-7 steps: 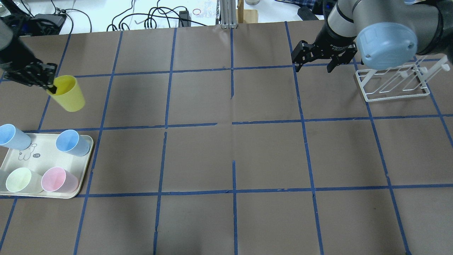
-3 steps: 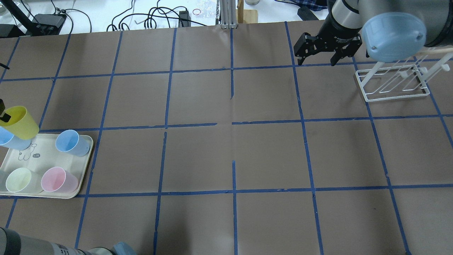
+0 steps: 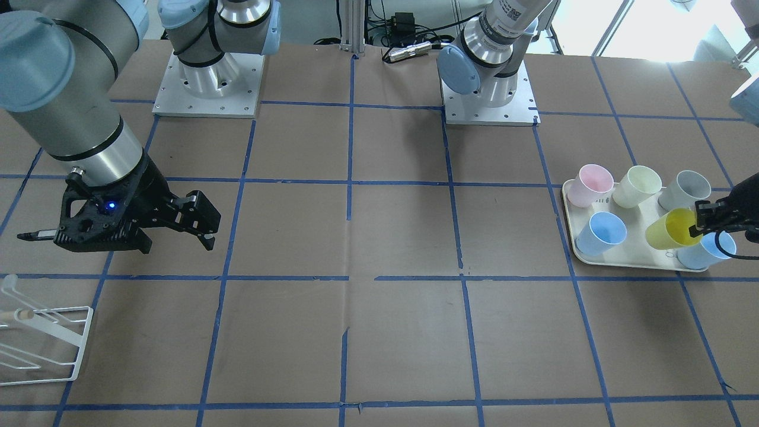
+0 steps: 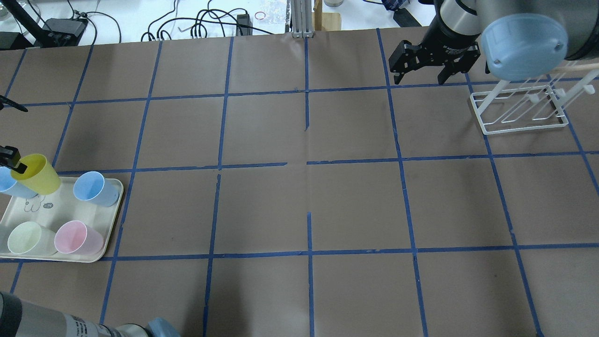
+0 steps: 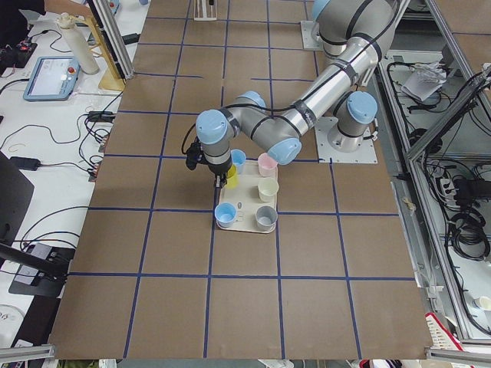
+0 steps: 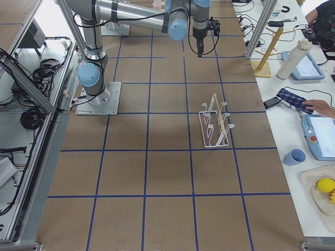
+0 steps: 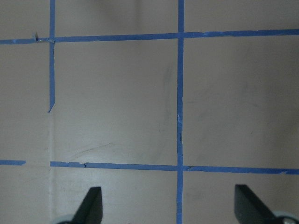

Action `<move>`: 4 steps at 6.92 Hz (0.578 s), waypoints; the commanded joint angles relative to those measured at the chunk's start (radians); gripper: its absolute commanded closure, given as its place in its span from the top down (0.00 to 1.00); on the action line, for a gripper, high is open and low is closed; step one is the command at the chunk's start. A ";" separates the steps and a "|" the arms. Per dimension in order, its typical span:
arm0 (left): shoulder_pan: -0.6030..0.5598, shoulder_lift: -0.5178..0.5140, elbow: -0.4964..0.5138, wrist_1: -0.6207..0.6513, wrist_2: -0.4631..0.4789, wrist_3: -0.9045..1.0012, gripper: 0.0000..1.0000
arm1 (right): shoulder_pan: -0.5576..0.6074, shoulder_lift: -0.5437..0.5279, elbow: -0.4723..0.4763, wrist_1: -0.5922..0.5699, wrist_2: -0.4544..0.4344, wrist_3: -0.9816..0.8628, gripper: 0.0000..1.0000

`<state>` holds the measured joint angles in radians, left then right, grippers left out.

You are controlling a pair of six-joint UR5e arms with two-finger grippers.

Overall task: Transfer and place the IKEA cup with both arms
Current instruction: 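Lower the yellow cup onto the tray beside the blue cup and release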

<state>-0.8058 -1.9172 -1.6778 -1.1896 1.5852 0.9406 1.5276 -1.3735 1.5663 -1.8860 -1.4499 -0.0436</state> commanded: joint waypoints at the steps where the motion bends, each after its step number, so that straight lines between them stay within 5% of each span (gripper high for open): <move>1: 0.008 -0.020 -0.048 0.073 -0.002 0.012 0.00 | -0.003 -0.002 0.000 0.025 0.000 -0.001 1.00; 4: 0.010 -0.026 -0.078 0.113 -0.039 0.010 0.00 | -0.007 -0.002 -0.006 0.039 0.000 -0.001 1.00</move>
<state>-0.7965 -1.9452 -1.7440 -1.0838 1.5542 0.9512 1.5218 -1.3755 1.5623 -1.8568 -1.4496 -0.0445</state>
